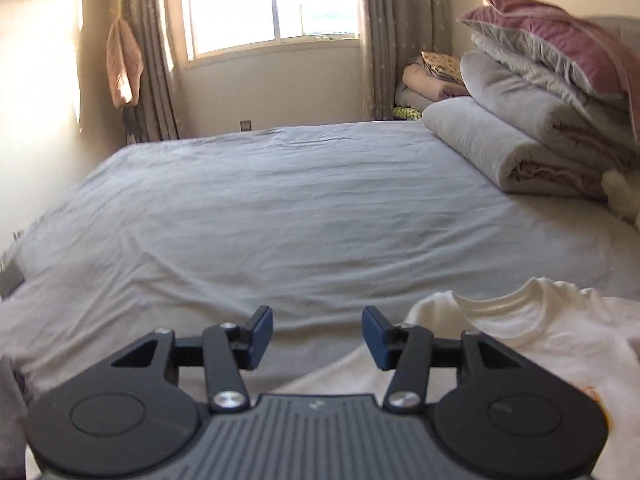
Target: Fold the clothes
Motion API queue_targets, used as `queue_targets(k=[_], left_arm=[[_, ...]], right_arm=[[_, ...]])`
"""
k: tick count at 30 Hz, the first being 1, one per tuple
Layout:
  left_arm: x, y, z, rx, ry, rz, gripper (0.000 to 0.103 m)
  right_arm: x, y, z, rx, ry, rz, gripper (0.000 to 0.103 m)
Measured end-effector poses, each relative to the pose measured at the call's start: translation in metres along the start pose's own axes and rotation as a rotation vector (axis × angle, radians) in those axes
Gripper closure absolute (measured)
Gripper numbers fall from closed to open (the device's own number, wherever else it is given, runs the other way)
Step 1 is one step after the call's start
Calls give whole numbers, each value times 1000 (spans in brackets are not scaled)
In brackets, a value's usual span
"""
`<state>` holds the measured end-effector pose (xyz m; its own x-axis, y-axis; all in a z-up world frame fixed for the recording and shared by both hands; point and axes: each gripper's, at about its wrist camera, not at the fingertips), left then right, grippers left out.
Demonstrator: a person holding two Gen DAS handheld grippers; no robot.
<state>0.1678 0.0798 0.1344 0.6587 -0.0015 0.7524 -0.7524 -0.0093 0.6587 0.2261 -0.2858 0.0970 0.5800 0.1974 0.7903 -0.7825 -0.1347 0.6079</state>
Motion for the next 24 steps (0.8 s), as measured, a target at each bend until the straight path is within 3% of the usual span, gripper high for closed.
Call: queue_targets(k=[2, 5, 8, 12, 16, 19, 20, 21, 22, 23, 24], left_arm=[[-38, 36, -13, -78, 91, -75, 50], [-102, 73, -19, -173, 135, -161, 50], [-157, 95, -17, -222, 177, -236, 50], [-201, 108, -7, -244, 188, -267, 50], [-224, 101, 4, -291, 177, -320, 50], [-232, 98, 12, -256, 156, -312, 57], [-233, 98, 15, -250, 135, -305, 74], [-234, 96, 18, -246, 121, -303, 85], [-233, 95, 18, -249, 124, -305, 96], [-232, 96, 16, -259, 134, -305, 97], [-231, 96, 14, -268, 144, -304, 97]], right_arm=[[-22, 35, 11, 87, -122, -64, 42], [-67, 82, 19, 190, -261, -187, 42], [-107, 121, 11, 272, -282, -271, 42], [-152, 156, 9, 376, -382, -340, 42], [-189, 174, -1, 396, -479, -383, 48], [-210, 177, 4, 447, -606, -392, 54], [-216, 178, 3, 463, -646, -391, 56], [-222, 177, 1, 478, -674, -391, 59], [-226, 176, -2, 484, -683, -394, 64], [-228, 174, -7, 485, -677, -398, 70], [-227, 172, -12, 467, -650, -402, 83]])
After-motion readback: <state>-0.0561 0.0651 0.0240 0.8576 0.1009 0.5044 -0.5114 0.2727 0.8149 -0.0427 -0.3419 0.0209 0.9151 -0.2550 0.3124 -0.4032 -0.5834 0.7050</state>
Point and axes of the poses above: each gripper's, at about its wrist camera, not at the fingertips, and y roughly against the way its jaws point, z to its right, x to its top, and after that the axes turned 6 degrees about -z, right-handed
